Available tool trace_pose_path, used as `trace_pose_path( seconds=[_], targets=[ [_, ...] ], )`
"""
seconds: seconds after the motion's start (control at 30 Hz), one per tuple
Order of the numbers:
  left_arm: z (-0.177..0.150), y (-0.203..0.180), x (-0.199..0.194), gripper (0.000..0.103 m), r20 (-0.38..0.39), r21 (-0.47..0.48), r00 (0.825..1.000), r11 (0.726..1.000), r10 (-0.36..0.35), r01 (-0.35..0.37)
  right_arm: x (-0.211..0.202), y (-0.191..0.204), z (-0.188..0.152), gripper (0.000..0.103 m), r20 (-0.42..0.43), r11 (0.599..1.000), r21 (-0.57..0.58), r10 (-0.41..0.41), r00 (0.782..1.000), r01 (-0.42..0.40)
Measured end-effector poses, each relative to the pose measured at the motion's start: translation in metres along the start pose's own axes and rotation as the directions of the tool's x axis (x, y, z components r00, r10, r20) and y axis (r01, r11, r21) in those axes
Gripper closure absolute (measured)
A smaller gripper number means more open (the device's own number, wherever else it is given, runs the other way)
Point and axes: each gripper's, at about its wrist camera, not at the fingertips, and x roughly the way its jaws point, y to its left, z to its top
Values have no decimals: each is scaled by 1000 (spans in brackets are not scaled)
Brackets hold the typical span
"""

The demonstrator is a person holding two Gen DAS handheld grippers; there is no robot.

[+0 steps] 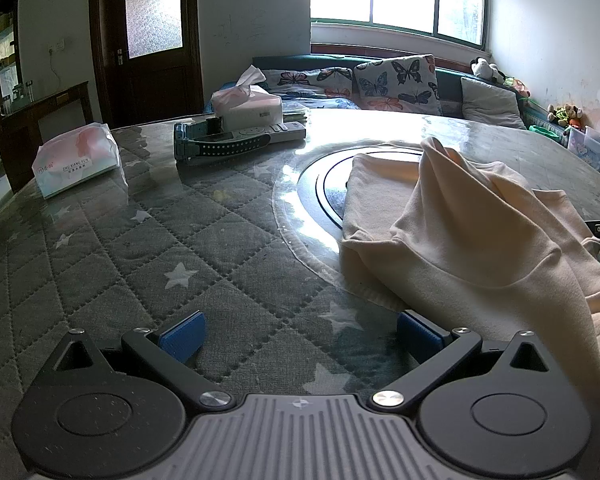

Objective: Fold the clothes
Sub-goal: 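Move both grippers toward the crumpled cream sweatshirt on the table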

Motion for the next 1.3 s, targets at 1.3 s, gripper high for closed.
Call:
trace_pose_path(
  seconds=[1.3],
  targets=[
    [-11, -38, -54, 0, -19, 10, 1000, 1000, -13, 13, -107, 41, -43, 0, 47, 947, -194, 269, 962, -255]
  ],
)
